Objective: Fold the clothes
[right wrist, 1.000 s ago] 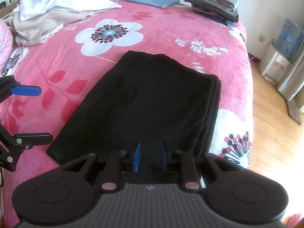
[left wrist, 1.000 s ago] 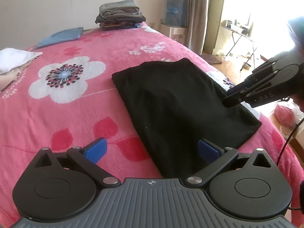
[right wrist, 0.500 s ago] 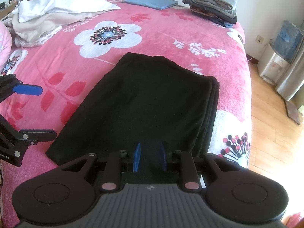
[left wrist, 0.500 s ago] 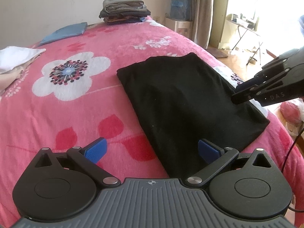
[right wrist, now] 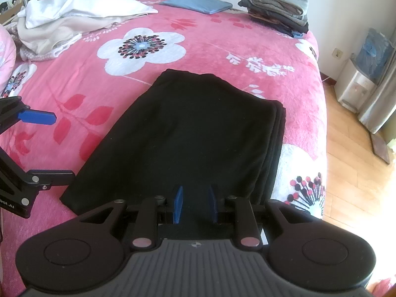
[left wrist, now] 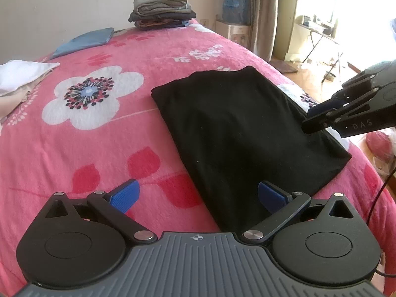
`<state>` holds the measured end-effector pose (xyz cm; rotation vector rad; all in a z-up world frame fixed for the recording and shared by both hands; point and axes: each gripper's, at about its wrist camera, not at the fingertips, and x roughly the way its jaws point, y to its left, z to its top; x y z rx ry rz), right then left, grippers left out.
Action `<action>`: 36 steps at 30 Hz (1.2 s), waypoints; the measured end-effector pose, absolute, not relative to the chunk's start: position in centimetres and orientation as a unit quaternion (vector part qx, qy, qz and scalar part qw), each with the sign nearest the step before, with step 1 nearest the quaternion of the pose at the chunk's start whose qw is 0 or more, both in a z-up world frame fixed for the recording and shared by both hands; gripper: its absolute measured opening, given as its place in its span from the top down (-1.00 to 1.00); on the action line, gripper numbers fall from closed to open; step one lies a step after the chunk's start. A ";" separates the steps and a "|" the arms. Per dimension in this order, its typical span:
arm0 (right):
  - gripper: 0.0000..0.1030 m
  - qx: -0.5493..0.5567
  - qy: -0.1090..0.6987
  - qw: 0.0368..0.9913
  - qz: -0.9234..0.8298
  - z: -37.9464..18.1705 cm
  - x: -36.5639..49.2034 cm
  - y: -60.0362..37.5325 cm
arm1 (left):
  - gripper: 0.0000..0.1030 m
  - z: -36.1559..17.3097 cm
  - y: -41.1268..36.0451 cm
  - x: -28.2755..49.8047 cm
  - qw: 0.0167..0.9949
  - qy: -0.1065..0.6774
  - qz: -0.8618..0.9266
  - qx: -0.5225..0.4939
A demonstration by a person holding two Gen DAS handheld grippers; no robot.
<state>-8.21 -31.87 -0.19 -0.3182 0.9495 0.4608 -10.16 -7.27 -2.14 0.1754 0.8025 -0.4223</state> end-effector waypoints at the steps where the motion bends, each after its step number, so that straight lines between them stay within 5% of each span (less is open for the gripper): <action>1: 0.52 -0.151 0.451 0.852 0.219 -0.2 -8.2 -31.9 | -0.99 -2.2 -7.3 -10.2 0.895 0.387 -0.204 0.085; 36: 0.53 -0.097 0.464 0.849 0.235 -3.7 -4.0 -32.2 | -0.99 -4.9 -10.6 -3.1 0.827 0.527 -0.122 0.156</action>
